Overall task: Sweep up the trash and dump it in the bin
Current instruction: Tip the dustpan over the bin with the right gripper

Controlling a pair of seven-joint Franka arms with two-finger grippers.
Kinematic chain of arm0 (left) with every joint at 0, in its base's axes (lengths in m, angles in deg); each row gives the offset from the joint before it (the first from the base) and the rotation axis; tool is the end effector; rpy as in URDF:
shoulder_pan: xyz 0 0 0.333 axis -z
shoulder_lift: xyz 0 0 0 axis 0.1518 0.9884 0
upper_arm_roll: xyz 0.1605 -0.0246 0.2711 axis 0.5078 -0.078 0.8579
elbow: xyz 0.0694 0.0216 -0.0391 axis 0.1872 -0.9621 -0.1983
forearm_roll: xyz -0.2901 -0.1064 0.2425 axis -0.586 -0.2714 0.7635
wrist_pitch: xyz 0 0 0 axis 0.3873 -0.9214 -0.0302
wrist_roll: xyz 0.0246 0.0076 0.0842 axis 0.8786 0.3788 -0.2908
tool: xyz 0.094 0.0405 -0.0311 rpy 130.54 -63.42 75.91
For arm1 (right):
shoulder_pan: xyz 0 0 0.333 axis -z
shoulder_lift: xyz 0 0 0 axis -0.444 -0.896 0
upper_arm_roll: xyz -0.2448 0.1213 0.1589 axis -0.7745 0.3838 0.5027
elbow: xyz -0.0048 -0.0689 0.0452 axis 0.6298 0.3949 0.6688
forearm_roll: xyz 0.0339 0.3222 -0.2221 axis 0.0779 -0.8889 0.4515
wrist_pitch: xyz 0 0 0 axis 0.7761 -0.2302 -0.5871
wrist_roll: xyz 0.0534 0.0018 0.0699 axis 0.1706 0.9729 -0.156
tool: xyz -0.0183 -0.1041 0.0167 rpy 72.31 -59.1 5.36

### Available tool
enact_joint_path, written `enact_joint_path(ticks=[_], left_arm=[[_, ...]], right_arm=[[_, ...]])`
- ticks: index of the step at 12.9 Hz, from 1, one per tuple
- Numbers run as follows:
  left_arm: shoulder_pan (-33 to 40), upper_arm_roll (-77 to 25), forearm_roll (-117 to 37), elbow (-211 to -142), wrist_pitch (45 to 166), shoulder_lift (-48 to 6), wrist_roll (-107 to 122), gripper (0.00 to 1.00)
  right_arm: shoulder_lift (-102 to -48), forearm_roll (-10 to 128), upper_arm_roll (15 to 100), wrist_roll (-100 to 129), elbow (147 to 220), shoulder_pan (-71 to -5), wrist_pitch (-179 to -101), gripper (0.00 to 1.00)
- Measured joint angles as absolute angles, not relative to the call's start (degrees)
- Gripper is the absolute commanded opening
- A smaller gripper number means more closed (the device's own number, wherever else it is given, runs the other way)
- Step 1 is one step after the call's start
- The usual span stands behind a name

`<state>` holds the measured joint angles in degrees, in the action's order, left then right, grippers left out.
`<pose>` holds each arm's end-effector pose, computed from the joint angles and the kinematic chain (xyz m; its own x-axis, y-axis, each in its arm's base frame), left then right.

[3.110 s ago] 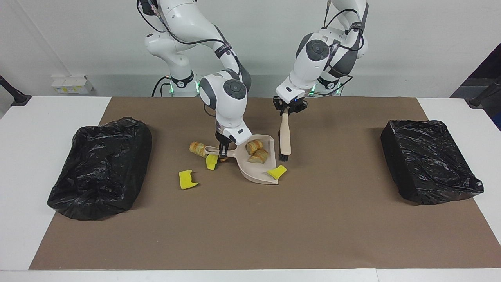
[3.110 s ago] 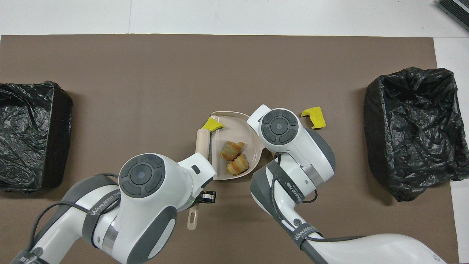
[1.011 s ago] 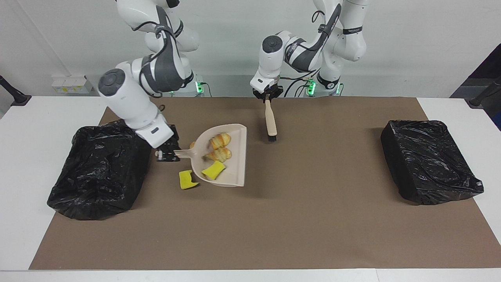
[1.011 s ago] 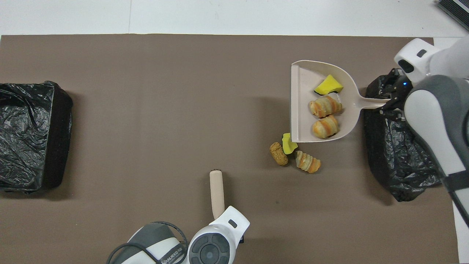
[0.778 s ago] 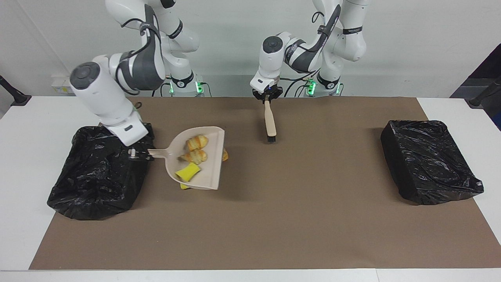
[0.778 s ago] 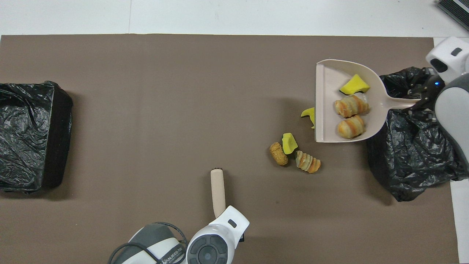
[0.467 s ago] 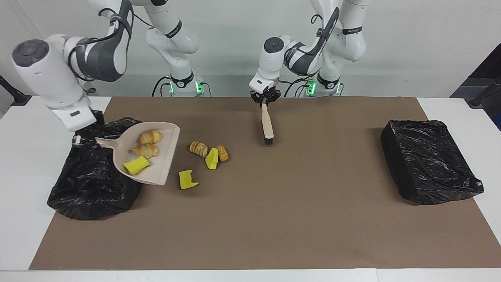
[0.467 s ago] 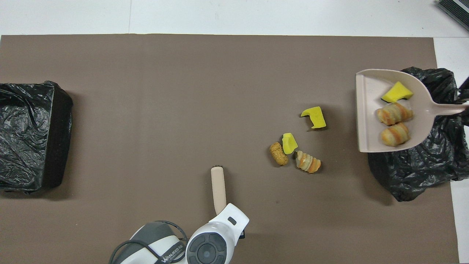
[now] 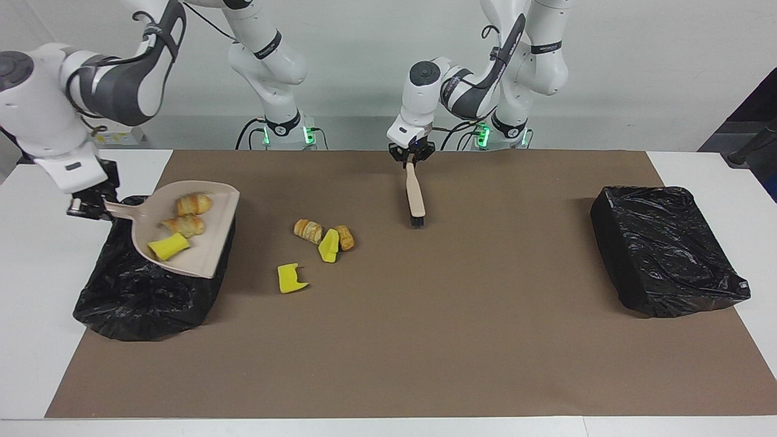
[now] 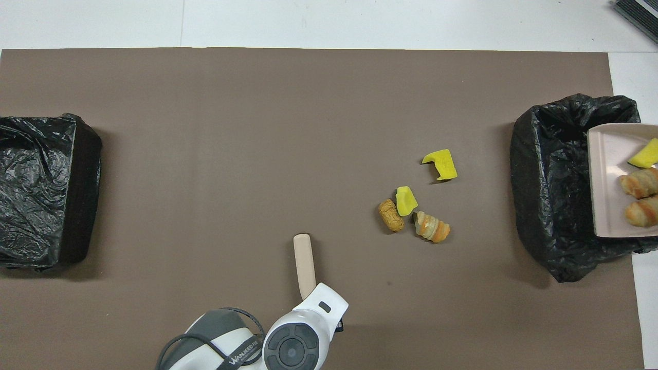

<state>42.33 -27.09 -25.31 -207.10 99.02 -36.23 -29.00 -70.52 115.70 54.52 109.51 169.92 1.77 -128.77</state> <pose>0.2641 -0.3896 0.3376 0.9914 0.0514 -0.1207 0.0565 -0.9976 0.0395 0.5599 -0.2943 0.5474 0.0821 0.9019 -0.4241 0.9943 -0.1032 -0.0271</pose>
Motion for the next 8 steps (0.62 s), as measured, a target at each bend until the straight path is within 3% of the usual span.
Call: enact_joint_path(ticks=[5, 8], left_arm=[[39.60, -26.22, -25.25, -206.69, 98.87, -36.26, -28.40, 1.00], [31.37, -25.79, -23.79, -203.71, 97.22, -36.36, -23.16, 1.00]], right_arm=[[-67.99, 135.45, 55.37, 101.92, 174.93, -0.55, -131.16, 0.00], [-64.58, 143.09, 55.46, 93.98, 180.47, -3.59, -131.01, 0.00]])
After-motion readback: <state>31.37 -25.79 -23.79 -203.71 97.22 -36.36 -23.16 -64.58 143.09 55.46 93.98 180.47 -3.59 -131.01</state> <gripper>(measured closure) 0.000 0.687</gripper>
